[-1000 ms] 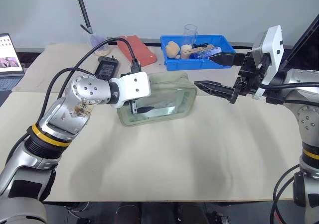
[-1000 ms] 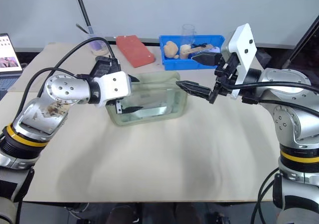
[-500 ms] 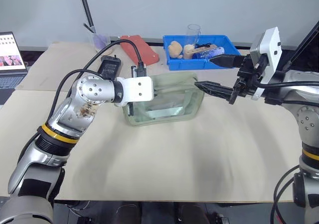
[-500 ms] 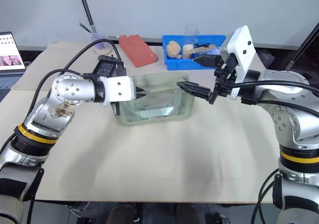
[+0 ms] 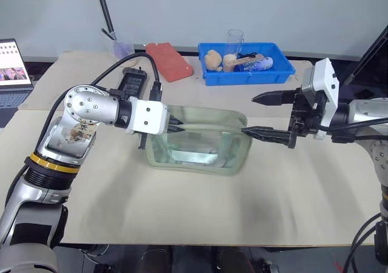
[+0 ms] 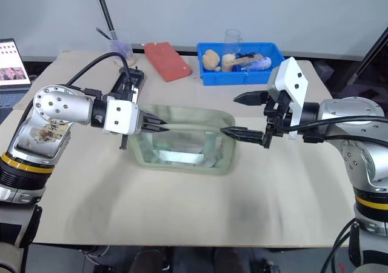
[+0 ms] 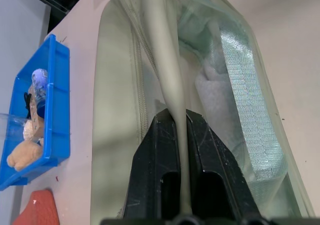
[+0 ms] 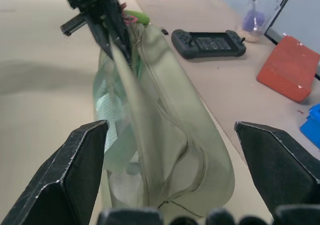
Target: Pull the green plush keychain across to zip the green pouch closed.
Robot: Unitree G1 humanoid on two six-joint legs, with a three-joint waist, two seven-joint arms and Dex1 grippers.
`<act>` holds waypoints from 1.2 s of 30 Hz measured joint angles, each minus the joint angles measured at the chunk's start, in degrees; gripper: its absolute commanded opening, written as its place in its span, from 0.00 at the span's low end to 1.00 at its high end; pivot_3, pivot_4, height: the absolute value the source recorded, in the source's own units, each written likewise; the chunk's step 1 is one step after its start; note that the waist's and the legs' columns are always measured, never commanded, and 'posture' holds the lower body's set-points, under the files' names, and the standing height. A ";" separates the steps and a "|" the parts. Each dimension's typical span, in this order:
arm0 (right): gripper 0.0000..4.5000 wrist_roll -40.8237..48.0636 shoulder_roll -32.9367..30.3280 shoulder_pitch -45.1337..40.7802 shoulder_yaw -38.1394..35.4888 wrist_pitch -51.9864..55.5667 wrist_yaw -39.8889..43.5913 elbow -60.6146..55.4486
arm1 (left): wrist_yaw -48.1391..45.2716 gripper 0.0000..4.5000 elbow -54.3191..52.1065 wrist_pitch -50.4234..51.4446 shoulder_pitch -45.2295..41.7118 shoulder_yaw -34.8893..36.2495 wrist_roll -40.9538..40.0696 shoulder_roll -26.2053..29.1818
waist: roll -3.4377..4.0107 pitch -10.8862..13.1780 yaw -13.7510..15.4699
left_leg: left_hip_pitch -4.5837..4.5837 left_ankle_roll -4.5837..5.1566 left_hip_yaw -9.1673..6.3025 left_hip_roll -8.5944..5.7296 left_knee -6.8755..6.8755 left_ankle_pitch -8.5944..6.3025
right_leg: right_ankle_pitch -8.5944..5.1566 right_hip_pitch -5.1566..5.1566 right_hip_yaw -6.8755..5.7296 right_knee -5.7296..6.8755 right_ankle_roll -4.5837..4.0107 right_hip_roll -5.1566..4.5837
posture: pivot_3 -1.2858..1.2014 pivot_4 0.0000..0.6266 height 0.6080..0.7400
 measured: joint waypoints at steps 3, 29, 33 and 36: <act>1.00 0.09 -0.90 0.51 -0.02 0.38 0.02 -1.22 | -0.79 0.66 -3.41 5.00 0.00 1.16 -3.02 0.03 | 0.00 0.00 -0.07 | -0.01 0.00 -0.01 0.00 0.02 0.00 | 0.00 -0.01 0.00 0.01 0.00 0.00 | 0.52 0.24 1.00; 0.00 -5.21 -1.30 6.50 5.88 -4.58 2.52 -3.20 | 2.95 1.00 -16.72 43.00 -1.95 12.29 -32.32 5.55 | 0.01 -0.01 -0.09 | 0.20 0.00 -0.08 0.00 0.07 0.00 | -0.44 0.12 0.00 0.11 0.18 0.05 | 0.52 0.24 1.00; 0.00 -6.86 -0.90 6.03 6.43 -6.36 2.63 -1.92 | 6.30 1.00 -7.29 45.46 -1.11 19.12 -32.65 8.63 | 0.01 -0.01 -0.26 | 0.24 0.00 -0.06 0.02 0.05 0.00 | -0.43 0.10 0.00 0.13 0.19 0.06 | 0.52 0.24 1.00; 0.00 -7.48 -0.71 5.65 6.86 -7.30 3.00 -1.04 | 7.73 1.00 -1.72 46.10 2.34 24.16 -32.52 10.78 | 0.02 -0.01 -0.45 | 0.28 0.00 -0.02 0.05 -0.02 0.00 | -0.42 0.09 0.00 0.12 0.19 0.06 | 0.52 0.24 1.00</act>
